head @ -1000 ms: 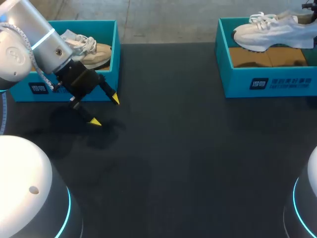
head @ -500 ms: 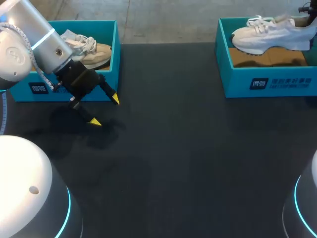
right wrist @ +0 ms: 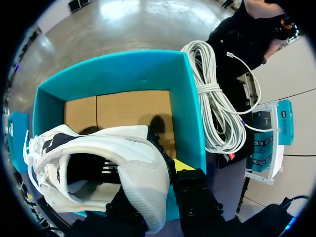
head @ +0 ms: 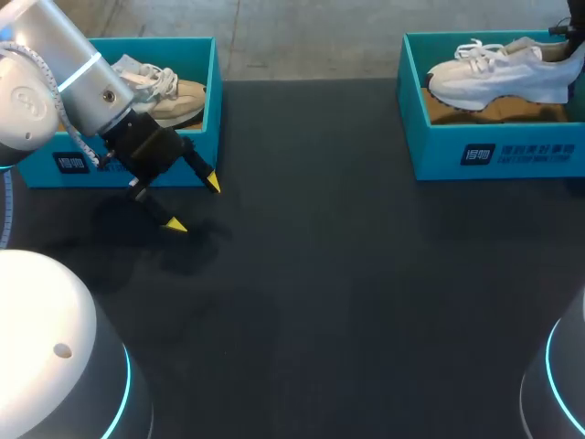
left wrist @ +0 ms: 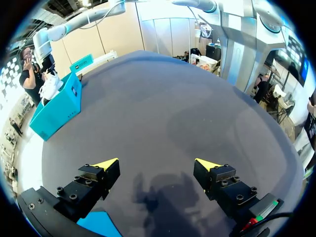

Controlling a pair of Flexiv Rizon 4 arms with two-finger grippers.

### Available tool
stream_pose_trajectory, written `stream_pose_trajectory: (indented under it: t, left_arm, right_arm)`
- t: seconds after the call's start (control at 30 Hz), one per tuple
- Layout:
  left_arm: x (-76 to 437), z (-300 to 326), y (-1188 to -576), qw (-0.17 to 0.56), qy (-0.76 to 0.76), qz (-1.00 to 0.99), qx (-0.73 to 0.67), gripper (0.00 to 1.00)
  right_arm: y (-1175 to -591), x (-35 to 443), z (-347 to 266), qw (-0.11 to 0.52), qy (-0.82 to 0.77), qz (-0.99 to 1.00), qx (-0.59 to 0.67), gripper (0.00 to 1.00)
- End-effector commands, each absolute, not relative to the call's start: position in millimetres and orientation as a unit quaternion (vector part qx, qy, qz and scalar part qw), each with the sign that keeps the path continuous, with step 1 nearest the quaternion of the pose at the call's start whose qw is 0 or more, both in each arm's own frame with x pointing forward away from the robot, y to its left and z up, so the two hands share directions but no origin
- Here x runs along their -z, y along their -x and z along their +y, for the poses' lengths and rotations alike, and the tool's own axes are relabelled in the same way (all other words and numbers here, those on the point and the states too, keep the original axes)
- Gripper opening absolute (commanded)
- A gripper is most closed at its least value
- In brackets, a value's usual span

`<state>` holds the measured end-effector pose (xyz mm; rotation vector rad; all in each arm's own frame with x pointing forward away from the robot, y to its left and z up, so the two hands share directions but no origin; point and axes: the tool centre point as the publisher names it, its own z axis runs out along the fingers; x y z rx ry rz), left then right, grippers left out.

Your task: Take the shoe out of the shoebox, open the shoe tongue, remove and reinsert the insole, then place the shoe into the shoebox

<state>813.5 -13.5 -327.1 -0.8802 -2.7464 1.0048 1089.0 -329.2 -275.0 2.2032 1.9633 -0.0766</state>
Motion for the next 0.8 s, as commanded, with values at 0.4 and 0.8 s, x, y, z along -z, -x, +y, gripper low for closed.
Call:
stream_pose_trajectory:
  t: [0.4, 0.8]
  left_arm:
    - [326.7, -13.2, -812.8, 0.044, 0.288, -0.899, -0.327, 1.0]
    - [326.7, -13.2, -812.8, 0.044, 0.288, -0.899, -0.327, 1.0]
  right_arm:
    - [-1081.0, 298.8, -330.0, 0.099, -0.741, 0.664, 0.023, 0.0]
    - [-1074.3, 290.5, -338.6, 0.102, -0.748, 0.656, 0.017, 0.0]
